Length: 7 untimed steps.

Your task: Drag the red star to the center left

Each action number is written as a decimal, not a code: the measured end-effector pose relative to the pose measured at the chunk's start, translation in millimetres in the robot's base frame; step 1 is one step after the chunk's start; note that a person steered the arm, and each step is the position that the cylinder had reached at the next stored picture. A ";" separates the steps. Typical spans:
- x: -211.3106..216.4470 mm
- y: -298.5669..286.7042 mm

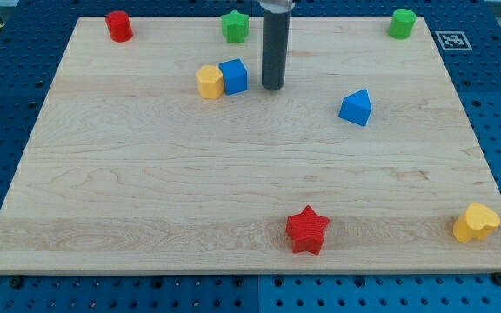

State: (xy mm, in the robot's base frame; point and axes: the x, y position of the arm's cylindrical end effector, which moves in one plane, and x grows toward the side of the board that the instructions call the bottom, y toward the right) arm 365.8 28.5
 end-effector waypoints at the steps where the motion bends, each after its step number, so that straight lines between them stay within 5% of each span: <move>1: 36.6 5.9; 7: 251.2 80.4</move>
State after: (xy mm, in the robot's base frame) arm 616.9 108.9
